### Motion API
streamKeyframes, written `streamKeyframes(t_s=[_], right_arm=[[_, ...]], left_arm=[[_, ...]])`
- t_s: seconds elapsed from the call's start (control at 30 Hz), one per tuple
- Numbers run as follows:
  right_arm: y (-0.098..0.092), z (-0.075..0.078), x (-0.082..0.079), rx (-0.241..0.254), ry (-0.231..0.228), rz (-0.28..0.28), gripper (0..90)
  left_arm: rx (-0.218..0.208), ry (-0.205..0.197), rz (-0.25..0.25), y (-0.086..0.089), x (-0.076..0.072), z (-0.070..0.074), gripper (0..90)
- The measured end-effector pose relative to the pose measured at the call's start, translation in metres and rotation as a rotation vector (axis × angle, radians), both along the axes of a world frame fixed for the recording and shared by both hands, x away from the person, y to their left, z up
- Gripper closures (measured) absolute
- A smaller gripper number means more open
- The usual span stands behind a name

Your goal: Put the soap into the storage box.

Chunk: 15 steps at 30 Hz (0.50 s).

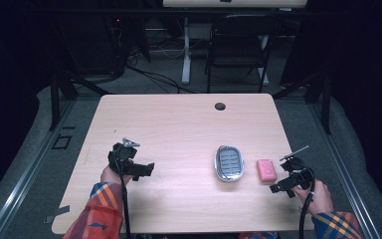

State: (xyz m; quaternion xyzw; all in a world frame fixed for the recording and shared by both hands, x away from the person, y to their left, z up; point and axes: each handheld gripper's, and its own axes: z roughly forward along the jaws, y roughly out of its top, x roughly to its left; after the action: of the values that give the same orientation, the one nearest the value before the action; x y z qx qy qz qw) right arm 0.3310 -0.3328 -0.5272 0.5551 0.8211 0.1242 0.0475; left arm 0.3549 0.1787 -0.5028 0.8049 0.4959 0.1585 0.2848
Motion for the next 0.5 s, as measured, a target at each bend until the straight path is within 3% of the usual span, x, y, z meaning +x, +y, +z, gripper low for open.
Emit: streamKeyframes(t_s=[0.07, 0.3, 0.5], right_arm=[[0.0018, -0.0013, -0.0005, 0.010, -0.012, -0.014, 0.0], [0.0052, -0.0018, 0.0014, -0.013, 0.011, 0.011, 0.0], [0.0046, 0.0012, -0.0007, -0.015, -0.007, -0.001, 0.0]], left_arm=[[-0.002, 0.000, 0.001, 0.0007, 0.0004, -0.0005, 0.1], [-0.007, 0.004, 0.000, 0.0006, 0.0009, 0.0000, 0.1], [-0.004, -0.004, -0.006, -0.0024, 0.0001, 0.0007, 0.1]])
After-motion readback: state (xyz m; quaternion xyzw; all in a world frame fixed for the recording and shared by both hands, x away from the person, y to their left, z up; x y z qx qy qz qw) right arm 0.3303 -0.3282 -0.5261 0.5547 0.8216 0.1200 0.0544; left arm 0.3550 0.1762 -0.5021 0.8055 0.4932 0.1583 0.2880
